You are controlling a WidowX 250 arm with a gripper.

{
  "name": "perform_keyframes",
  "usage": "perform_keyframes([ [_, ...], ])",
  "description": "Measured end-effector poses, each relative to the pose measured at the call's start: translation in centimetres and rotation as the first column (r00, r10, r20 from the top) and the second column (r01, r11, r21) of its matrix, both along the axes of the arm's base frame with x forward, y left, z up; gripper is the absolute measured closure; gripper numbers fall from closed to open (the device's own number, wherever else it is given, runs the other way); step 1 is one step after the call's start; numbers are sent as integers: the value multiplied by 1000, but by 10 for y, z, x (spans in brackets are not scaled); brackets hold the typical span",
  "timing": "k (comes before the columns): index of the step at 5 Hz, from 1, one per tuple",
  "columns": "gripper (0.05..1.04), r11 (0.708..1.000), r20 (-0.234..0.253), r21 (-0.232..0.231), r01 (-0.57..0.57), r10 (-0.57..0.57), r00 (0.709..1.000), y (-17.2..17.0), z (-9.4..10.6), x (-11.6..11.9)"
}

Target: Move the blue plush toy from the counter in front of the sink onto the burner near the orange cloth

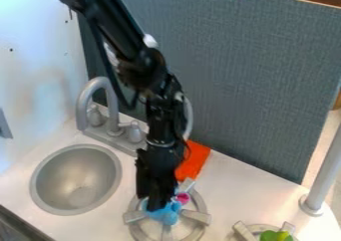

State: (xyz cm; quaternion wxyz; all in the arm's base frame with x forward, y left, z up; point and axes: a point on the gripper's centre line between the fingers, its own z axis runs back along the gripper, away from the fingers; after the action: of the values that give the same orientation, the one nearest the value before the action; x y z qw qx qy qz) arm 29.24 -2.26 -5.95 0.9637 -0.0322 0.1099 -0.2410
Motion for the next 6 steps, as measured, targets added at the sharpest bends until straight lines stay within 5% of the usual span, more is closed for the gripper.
perform_keyframes([
  [1, 117, 998, 49, -2, -56, 56, 997, 13, 23, -1],
  [3, 81, 999, 137, 12, -45, 43, 990, 27, 66, 10],
  [4, 83, 994, 233, 27, -110, 101, 967, 35, 75, 46],
  [5, 83, 983, 213, 29, -183, 172, 962, 48, 50, 66],
  [6, 83, 951, 259, -21, -310, 305, 917, 53, 35, 82],
])
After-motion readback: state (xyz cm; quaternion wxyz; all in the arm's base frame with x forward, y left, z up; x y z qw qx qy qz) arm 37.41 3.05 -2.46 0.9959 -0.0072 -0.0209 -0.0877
